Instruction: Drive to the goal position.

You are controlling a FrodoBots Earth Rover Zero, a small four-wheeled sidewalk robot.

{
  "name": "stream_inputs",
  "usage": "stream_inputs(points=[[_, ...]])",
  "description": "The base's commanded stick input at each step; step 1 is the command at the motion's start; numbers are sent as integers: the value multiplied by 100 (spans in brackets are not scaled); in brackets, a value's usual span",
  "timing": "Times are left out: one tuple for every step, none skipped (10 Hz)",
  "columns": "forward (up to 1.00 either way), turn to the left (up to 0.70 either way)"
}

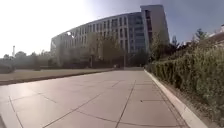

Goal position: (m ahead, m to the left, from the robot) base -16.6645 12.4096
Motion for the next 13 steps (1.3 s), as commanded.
stream_inputs(points=[[4, 0], [4, 0], [4, 0], [4, 0], [4, 0], [4, 0], [4, 0], [4, 0], [4, 0], [4, 0], [4, 0], [4, 0], [4, 0]])
